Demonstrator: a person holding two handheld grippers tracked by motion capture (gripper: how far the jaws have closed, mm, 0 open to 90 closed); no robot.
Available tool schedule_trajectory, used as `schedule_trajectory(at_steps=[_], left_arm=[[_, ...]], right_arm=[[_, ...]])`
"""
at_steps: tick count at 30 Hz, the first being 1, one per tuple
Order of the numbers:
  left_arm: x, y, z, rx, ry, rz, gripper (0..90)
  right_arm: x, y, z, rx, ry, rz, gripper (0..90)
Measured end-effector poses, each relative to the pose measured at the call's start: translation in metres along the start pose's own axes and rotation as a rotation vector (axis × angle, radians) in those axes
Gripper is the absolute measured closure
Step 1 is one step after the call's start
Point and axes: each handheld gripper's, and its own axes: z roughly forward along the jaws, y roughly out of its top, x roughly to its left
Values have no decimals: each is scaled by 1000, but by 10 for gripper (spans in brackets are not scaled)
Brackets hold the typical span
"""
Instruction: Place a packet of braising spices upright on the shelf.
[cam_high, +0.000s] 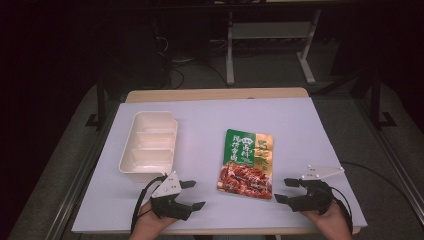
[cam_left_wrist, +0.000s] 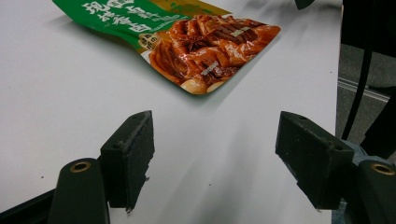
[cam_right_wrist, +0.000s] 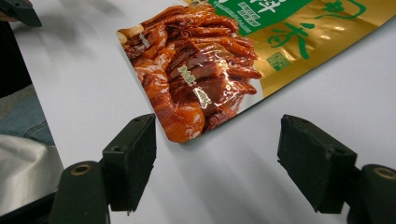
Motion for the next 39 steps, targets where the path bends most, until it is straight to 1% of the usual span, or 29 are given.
schedule_trajectory(at_steps=[5,8,9,10,11,14,15,16,18,19,20,24,26,27,28,31,32,33,34,35,36,39], left_arm=[[-1,2,0,1,0,6,287],[0,6,0,-9,-3,-4,299],[0,8,1,-12,-12,-14,299],[0,11,2,-12,-12,-10,318],[0,11,2,-12,-12,-10,335],[0,19,5,-7,-21,0,357],[0,24,7,1,-20,17,389],[0,24,7,1,-20,17,404],[0,30,10,0,-23,19,413],[1,36,14,5,-24,29,447],[1,36,14,5,-24,29,460],[3,45,24,21,-19,32,494],[5,49,30,32,-16,29,526],[8,52,36,50,-11,24,532],[9,54,39,52,-9,19,544],[11,57,42,52,-7,17,595],[12,59,45,55,-2,19,595],[13,61,47,58,0,19,618],[14,62,50,62,-3,15,618],[15,64,52,65,-7,17,656],[15,66,57,74,-2,24,671],[16,68,62,84,0,23,698]], right_arm=[[-1,0,-2,-8,-5,1,268],[-2,0,-3,-19,-2,6,266],[-2,0,-3,-19,-2,6,266],[-2,1,-5,-26,-4,7,265],[-2,1,-6,-29,-6,5,266],[-2,2,-7,-35,-13,1,265],[-3,2,-9,-40,-18,2,265],[-3,2,-10,-44,-19,1,265],[-3,2,-10,-46,-20,3,261],[-3,2,-10,-46,-23,3,252],[-3,2,-10,-46,-23,3,252],[-3,2,-9,-34,-30,-5,252],[-4,1,-9,-31,-29,-5,252],[-4,1,-9,-33,-29,-6,252],[-4,2,-9,-34,-30,-6,252],[-4,2,-9,-36,-31,-6,252],[-4,2,-9,-37,-31,-7,252],[-4,2,-9,-36,-31,-7,252],[-4,2,-9,-36,-31,-7,252],[-3,2,-9,-31,-33,-6,252],[-3,2,-8,-27,-36,-10,251],[-3,2,-8,-25,-36,-12,251]])
